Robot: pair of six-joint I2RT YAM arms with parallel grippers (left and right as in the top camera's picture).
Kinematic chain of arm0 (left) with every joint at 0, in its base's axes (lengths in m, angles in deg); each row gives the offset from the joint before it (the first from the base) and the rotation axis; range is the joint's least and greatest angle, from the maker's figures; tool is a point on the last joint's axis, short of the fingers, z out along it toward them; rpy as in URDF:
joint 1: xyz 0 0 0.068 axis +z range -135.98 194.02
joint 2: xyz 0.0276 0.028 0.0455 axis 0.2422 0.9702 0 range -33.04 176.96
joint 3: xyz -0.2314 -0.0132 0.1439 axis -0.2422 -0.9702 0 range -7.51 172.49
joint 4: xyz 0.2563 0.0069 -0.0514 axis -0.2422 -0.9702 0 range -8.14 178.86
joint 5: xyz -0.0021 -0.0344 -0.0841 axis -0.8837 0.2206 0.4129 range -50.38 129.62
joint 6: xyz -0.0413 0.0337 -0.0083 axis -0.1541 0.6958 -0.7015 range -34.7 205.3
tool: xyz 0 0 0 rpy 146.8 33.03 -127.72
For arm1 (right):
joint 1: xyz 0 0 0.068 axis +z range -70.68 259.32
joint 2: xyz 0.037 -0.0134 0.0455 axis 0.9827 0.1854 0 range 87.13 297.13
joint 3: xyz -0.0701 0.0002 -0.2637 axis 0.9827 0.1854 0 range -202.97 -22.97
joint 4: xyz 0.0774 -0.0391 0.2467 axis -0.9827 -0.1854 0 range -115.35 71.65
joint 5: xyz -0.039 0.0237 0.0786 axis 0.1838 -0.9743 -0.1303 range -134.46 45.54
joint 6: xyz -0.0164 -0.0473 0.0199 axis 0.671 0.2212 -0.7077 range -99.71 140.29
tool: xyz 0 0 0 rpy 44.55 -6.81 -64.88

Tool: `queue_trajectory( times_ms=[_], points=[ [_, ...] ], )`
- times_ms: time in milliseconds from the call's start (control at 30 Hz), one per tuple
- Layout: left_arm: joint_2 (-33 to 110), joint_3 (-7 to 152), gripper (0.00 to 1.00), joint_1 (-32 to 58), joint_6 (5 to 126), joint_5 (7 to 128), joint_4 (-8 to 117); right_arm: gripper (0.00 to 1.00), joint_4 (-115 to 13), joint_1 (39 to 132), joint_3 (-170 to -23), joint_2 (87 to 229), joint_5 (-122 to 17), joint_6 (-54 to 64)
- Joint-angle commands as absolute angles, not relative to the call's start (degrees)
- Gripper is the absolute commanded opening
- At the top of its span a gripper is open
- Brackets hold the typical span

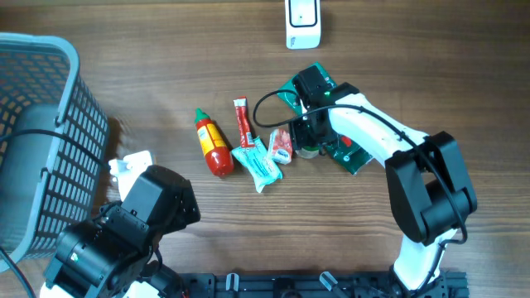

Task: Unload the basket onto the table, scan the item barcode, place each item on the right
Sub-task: 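Lift the jar with the right gripper and turn it sideways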

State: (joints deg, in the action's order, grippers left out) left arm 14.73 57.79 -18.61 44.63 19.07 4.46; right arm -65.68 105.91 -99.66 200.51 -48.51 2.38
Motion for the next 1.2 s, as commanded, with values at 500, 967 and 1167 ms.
queue_trajectory(
  times_ms=[500, 967, 1167],
  points=[
    [14.6, 57.6, 1.00, -18.9, 43.9, 18.1, 4.6, 0.57, -83.2, 95.8, -110.3, 186.6, -106.4, -14.4],
    [14.6, 57.6, 1.00, -18.9, 43.9, 18.1, 4.6, 0.44, -78.9, 95.8, -110.3, 186.6, -115.9, -61.6],
    [14.6, 57.6, 1.00, -18.9, 43.9, 18.1, 4.6, 0.40, -71.1, 95.8, -110.3, 186.6, -112.1, -73.6]
  ],
)
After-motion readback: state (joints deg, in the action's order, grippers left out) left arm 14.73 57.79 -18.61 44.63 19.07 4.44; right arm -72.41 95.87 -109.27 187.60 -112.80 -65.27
